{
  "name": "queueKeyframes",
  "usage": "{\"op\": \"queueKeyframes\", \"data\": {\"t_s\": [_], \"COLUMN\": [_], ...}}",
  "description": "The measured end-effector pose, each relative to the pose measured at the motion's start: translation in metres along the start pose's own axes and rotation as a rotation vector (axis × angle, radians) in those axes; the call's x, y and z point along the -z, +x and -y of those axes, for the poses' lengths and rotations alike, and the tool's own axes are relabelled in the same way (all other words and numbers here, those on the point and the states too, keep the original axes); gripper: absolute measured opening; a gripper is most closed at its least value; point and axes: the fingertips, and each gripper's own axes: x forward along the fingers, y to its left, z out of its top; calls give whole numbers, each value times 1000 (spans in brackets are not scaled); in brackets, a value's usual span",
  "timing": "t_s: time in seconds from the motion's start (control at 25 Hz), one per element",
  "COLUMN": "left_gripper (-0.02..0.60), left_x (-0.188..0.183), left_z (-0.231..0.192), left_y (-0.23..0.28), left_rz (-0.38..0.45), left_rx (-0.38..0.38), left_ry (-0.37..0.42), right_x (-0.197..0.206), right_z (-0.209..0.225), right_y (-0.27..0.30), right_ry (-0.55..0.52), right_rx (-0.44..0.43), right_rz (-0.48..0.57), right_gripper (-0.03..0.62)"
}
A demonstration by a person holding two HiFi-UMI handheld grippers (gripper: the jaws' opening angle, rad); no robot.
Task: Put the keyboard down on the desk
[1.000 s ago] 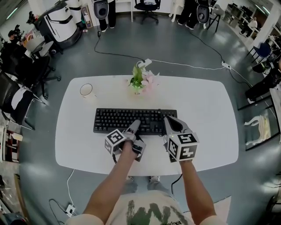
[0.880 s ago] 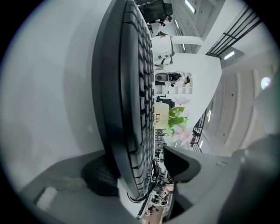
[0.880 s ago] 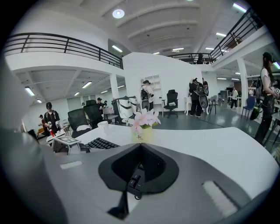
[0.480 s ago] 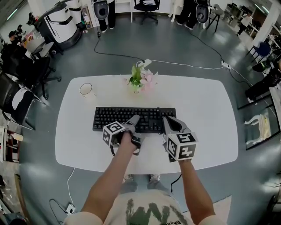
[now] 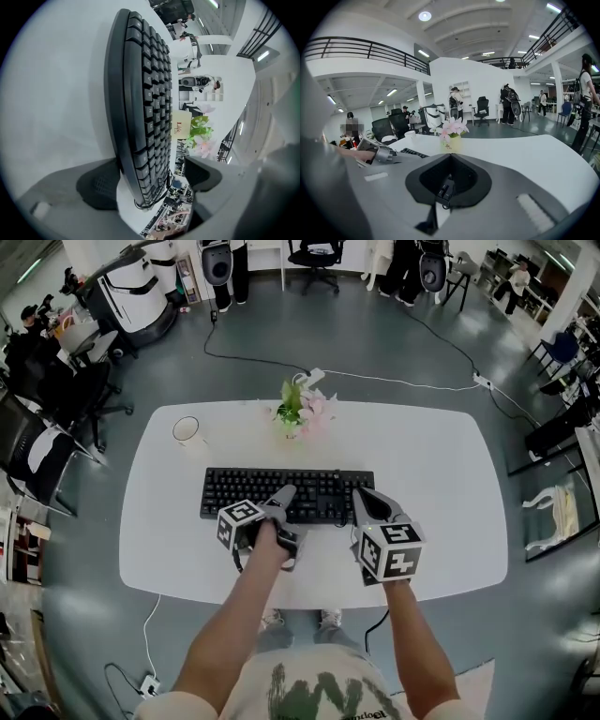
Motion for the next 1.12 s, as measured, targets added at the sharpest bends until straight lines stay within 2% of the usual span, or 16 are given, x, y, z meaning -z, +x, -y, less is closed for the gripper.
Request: {"op": "queueKeyframes", "data": {"t_s": [0.2,0.52,0.72,0.88,1.12], "left_gripper": [437,437,437,436,386], "left_x": [1,0,-3,-5,-8], "left_z": [-5,7,20,39,79], "left_y": [-8,-22,-32,-39,-53], "left_rz": [4,16,11,-4,-3], "left_rx": [-4,33,37,68,122], "left_ry": [-7,63,211,320,561], "right_x": [-1,-5,-14,-24,-40], "right_z": [-3,-7,-8,-7,-7], "right_y": [-4,-11,-15,-19,-25], "right_ry": [-3,-9,-13,-19,-28], "right_rx": [-4,-9,-9,-6,0], "right_rz": [7,26,43,64,102], "right_gripper": [-1,-1,-1,0,-1]}}
